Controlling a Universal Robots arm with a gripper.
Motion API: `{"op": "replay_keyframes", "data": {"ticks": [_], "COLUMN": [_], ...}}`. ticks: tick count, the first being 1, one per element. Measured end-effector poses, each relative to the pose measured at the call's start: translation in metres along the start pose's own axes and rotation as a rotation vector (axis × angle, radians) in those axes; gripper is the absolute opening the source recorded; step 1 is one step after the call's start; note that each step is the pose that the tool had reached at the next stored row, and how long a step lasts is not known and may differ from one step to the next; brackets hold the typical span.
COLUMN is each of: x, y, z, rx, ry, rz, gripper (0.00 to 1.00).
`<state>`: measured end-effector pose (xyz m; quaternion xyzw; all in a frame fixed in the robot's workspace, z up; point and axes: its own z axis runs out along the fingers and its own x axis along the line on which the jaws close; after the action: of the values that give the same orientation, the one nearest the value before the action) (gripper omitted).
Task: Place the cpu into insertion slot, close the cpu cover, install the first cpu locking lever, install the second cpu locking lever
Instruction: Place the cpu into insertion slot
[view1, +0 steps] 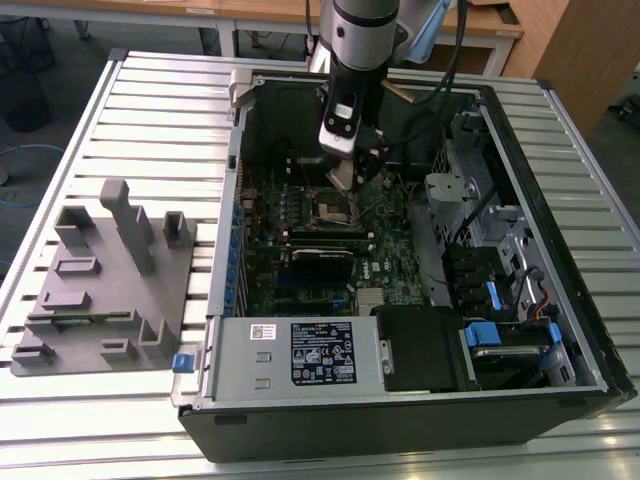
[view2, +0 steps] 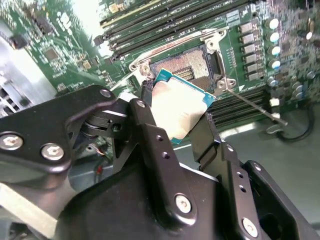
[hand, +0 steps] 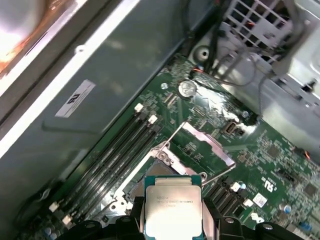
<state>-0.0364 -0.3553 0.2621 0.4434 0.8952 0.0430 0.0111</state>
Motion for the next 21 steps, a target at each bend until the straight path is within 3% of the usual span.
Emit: {"op": "replay_keyframes", "data": {"ticks": [21], "x": [0.0000], "y": [-0.0002], "z": [0.0023], "rx": [-0.0070], "ry": [-0.0331], "rz": [0.381], "gripper": [0.54]}}
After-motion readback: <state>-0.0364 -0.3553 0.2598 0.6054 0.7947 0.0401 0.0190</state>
